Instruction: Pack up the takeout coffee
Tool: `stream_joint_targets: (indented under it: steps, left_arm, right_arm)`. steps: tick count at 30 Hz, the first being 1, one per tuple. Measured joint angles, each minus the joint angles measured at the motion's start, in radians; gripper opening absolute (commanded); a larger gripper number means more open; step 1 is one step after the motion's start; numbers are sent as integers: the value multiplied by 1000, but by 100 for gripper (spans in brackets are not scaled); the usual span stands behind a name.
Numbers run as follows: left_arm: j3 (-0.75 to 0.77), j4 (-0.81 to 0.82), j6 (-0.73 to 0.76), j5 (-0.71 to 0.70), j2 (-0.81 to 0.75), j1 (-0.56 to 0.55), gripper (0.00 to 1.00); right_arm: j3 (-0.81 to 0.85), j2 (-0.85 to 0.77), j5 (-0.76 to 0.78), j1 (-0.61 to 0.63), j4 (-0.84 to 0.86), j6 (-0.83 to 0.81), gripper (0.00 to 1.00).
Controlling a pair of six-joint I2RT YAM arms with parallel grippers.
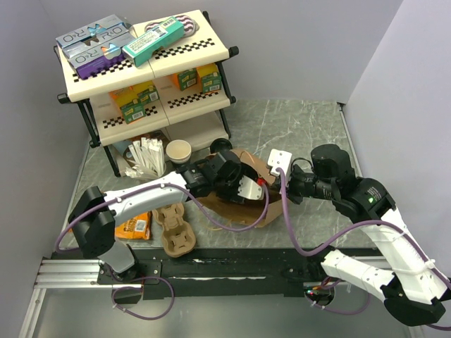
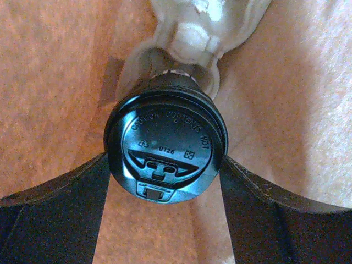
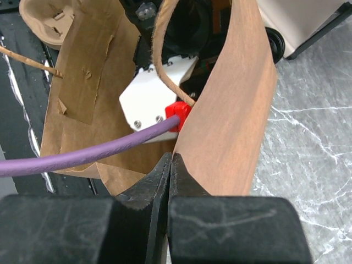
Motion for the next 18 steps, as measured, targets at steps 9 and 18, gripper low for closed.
stream_joint_targets:
  steps: [9, 18]
  left_arm:
    - [-65, -14, -76, 17, -119, 47, 1]
    - [-77, 27, -93, 34, -135, 51, 1]
  right_arm:
    - [0, 0, -6, -5, 13, 0, 0]
    - [12, 15, -27, -5, 13, -4, 0]
